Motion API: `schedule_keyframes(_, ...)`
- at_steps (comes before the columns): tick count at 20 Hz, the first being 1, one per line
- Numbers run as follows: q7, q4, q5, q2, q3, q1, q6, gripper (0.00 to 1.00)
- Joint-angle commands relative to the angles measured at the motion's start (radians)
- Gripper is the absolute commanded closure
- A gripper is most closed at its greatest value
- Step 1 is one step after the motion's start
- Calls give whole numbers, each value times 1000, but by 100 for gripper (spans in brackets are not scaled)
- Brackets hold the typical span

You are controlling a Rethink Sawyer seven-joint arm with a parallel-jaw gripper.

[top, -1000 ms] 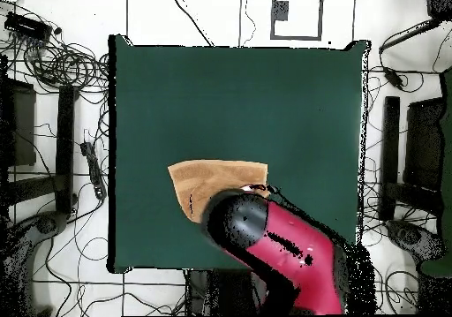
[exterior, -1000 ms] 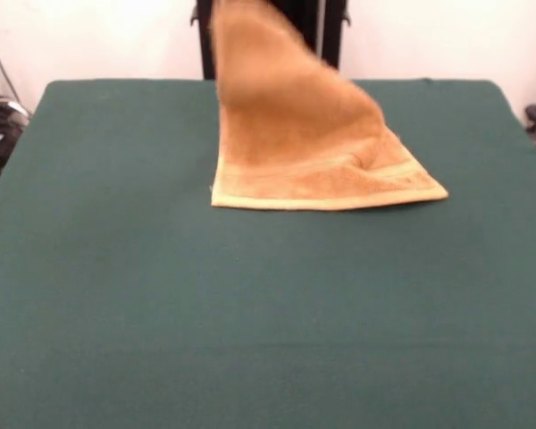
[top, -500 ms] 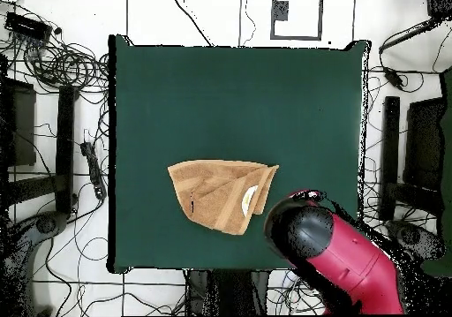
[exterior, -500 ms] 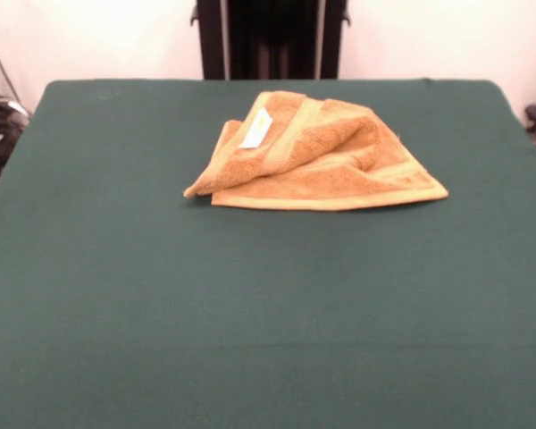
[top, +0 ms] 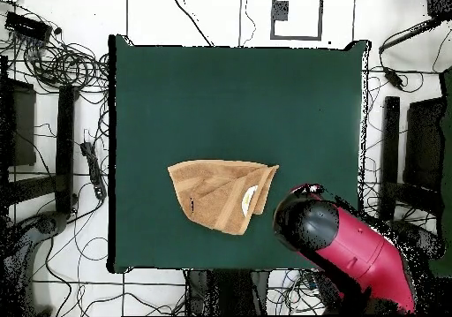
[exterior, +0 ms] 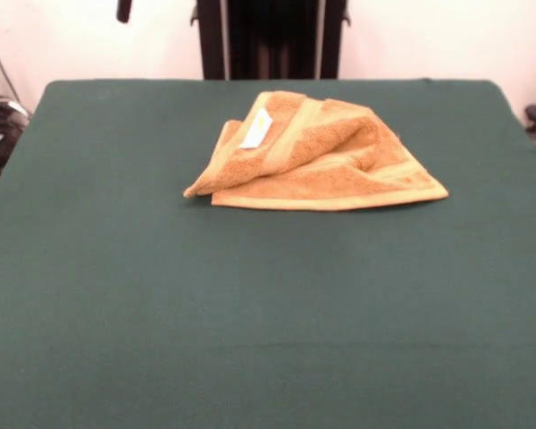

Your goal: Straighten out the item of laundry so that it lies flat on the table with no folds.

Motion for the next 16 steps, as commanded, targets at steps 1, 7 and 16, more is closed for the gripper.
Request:
schedule_keyframes(1,-34,3,4,96,302,-13,-85,0)
schedule_keyframes(7,140,-84,81,158,322,57,-51,0)
schedule_keyframes(16,284,-239,183,267,284,190,75,0)
